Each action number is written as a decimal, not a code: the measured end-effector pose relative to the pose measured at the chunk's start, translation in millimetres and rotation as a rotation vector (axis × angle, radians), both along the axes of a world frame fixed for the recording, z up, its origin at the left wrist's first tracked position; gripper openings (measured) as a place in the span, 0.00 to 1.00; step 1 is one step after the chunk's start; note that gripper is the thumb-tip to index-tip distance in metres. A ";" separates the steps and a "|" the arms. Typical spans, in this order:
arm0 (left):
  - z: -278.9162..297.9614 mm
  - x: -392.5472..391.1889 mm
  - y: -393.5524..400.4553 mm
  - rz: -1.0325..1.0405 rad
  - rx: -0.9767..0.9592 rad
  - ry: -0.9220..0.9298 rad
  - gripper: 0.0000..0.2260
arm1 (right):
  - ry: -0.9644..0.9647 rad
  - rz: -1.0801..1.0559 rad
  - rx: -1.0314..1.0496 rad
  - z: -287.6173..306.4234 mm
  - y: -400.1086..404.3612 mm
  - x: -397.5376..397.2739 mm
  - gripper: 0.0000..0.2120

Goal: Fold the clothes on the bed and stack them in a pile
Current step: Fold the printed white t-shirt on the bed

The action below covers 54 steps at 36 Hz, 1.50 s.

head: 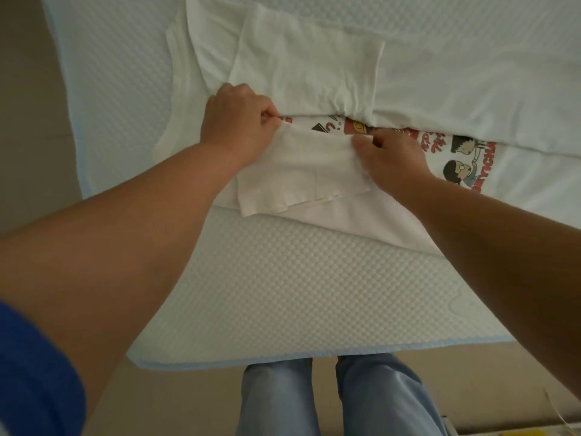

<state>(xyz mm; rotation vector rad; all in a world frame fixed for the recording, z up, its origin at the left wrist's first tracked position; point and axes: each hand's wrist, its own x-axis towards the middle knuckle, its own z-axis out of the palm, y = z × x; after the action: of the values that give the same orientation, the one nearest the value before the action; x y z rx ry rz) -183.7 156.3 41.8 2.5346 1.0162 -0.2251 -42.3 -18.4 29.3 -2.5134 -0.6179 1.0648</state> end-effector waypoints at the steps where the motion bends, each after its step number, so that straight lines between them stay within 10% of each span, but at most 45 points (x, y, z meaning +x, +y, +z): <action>1: -0.1 0.4 -4.3 0.037 0.020 -0.009 0.14 | -0.012 -0.021 0.011 -0.3 -0.1 -0.4 0.16; 19: 28.7 55.1 -147.8 -0.311 -0.130 -0.064 0.17 | -0.218 -0.248 -0.171 51.4 -220.3 33.4 0.17; 25: 6.7 98.9 -155.4 -0.513 0.025 0.219 0.17 | -0.254 -0.237 -0.296 40.7 -271.1 86.4 0.20; 33: -0.5 121.8 -149.9 -0.466 -0.029 0.464 0.11 | -0.218 -0.072 -0.499 26.4 -292.8 130.1 0.15; 48: 25.7 123.6 -135.3 -0.117 -0.100 -0.015 0.05 | -0.313 -0.267 -0.192 49.3 -285.7 182.6 0.12; 54: -8.3 146.1 -133.6 -0.074 -0.006 0.100 0.08 | -0.303 -0.343 -0.191 23.1 -250.0 202.3 0.14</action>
<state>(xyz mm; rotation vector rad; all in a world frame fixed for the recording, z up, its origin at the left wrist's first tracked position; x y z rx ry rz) -37.6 22.7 33.5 2.5803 0.9570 -0.3790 160.0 -268.4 52.4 -2.8382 -0.1496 0.6526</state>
